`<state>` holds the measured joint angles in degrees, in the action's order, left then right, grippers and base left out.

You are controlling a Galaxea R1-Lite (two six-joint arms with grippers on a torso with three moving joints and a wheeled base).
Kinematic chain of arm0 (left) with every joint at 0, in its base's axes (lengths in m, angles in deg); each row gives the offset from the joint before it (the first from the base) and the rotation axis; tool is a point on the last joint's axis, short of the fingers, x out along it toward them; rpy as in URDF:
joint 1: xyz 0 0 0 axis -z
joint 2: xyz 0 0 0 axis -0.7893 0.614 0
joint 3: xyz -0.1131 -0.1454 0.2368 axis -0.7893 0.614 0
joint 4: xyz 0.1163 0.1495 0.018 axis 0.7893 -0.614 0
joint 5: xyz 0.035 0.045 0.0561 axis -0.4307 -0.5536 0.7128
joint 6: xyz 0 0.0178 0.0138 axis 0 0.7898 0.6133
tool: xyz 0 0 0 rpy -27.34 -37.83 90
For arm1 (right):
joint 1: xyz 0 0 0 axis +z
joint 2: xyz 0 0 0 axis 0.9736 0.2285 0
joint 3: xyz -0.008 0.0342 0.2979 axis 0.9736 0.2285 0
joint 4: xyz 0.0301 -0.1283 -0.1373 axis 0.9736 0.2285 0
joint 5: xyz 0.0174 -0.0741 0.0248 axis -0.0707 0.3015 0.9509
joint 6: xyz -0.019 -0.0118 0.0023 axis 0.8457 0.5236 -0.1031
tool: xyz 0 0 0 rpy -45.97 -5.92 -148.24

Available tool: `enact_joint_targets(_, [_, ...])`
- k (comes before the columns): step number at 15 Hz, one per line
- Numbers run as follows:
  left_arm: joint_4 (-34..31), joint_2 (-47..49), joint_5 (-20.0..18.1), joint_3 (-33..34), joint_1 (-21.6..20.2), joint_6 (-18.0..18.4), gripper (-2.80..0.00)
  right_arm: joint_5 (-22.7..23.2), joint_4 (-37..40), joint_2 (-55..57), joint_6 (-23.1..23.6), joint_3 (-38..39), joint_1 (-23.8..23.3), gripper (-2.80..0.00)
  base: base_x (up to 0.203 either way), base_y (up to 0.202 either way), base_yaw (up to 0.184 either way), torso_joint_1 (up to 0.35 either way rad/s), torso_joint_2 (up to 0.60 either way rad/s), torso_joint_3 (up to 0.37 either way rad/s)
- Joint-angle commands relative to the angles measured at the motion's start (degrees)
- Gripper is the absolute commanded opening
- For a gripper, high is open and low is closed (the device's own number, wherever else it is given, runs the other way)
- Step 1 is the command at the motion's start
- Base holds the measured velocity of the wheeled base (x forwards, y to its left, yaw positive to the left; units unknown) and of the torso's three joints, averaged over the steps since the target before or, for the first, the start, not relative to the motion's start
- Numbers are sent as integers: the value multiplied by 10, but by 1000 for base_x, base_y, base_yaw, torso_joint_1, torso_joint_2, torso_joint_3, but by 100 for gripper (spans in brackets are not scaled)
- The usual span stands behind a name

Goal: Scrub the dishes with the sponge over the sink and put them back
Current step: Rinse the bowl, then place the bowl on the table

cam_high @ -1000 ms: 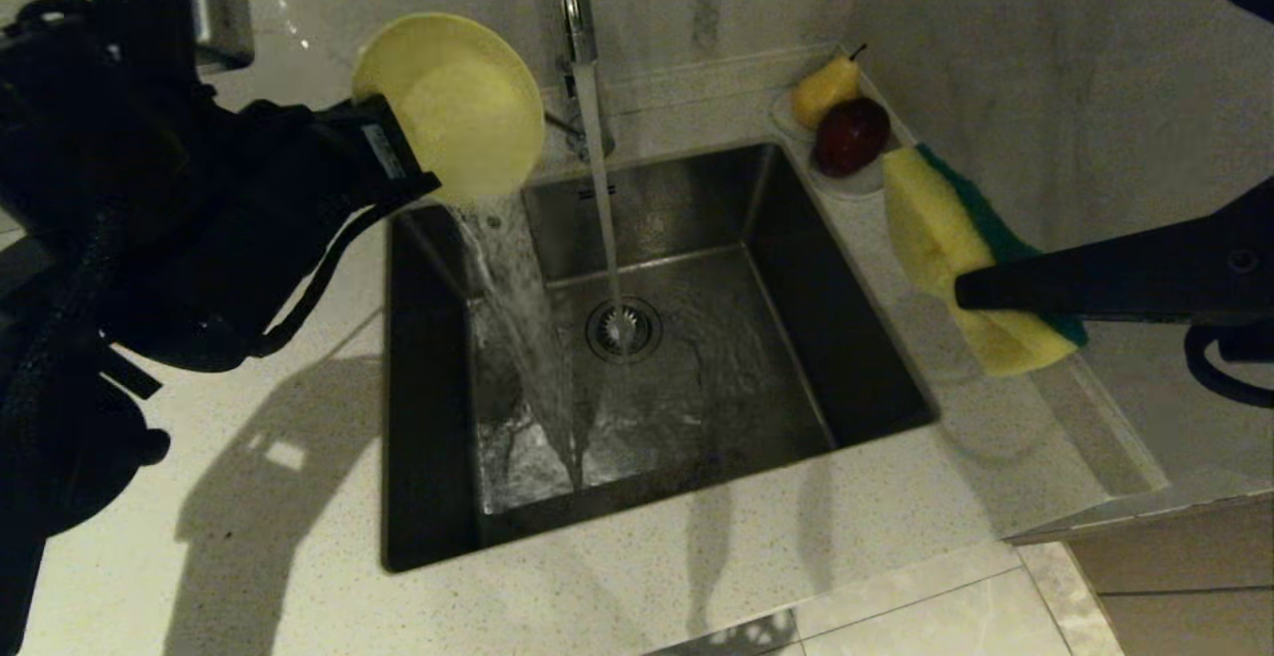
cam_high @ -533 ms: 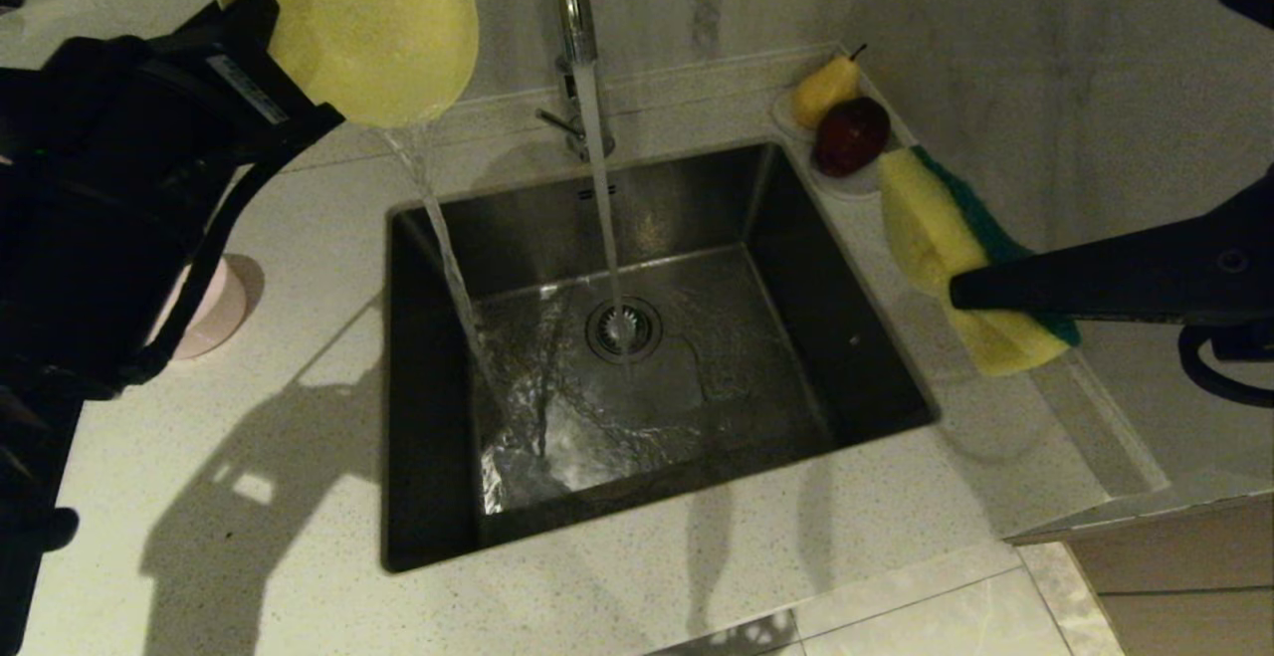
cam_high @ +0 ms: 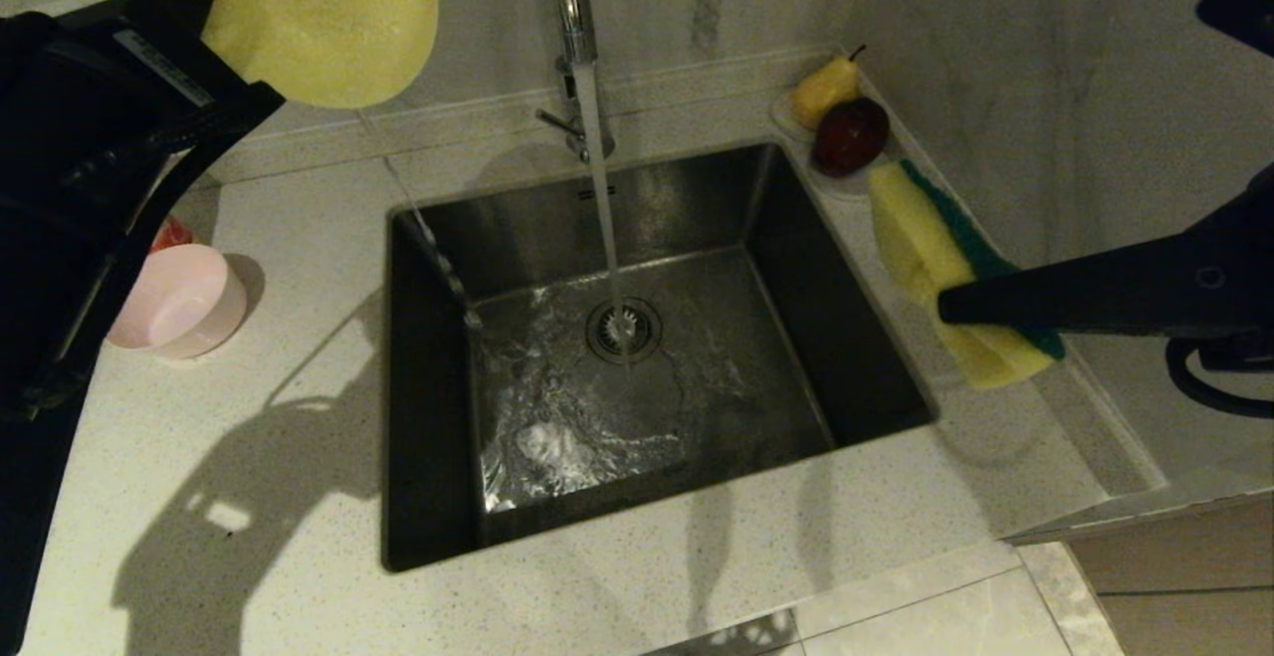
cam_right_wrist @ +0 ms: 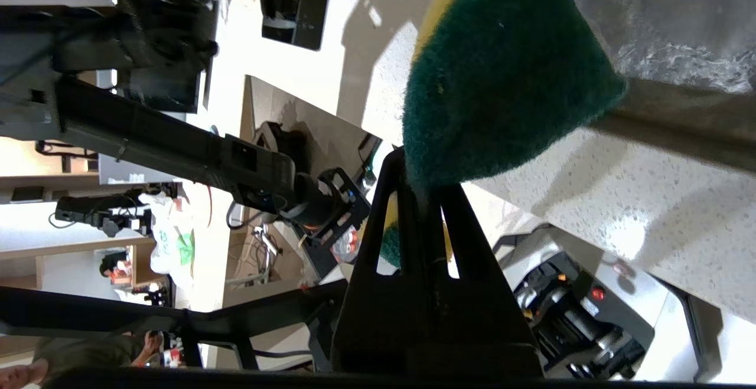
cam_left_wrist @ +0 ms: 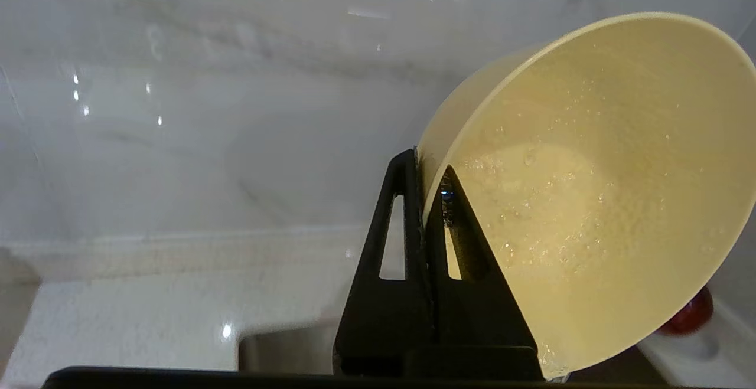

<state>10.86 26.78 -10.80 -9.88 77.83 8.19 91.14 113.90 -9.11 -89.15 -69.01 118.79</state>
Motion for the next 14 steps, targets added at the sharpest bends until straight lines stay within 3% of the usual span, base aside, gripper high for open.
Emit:
enact_joint_targets(1, [-81, -5, 3, -1, -10, -18, -280, 1, 1, 2, 0, 3, -6, -280, 0, 0, 0, 0, 0, 0])
enact_joint_targets(4, [-268, -15, 4, -16, -37, -36, -280, 2, 1, -2, -1, 15, -18, -280, 0, 0, 0, 0, 0, 0])
enact_joint_targets(6, [-456, -19, 8, -51, -51, -59, -280, 2, 1, -10, -1, 26, -29, -280, 0, 0, 0, 0, 0, 0])
enact_joint_targets(8, [-657, -17, 10, -136, -60, -142, -280, 2, 0, -16, 0, 35, -42, -280, 0, 0, 0, 0, 0, 0])
enact_joint_targets(9, [-735, -10, 4, -188, -74, -214, -280, 2, 1, -18, 0, 37, -53, -280, 0, 0, 0, 0, 0, 0])
enact_joint_targets(10, [-795, -1, -9, -231, -97, -276, -280, 3, 1, -18, 0, 39, -62, -280, 0, 0, 0, 0, 0, 0])
enact_joint_targets(11, [-840, 5, -29, -258, -131, -314, -280, 4, 1, -18, 0, 41, -72, -280, 0, 0, 0, 0, 0, 0])
enact_joint_targets(14, [-915, 18, -71, -279, -223, -351, -280, 7, 1, -12, 0, 48, -88, -280, 0, 0, 0, 0, 0, 0])
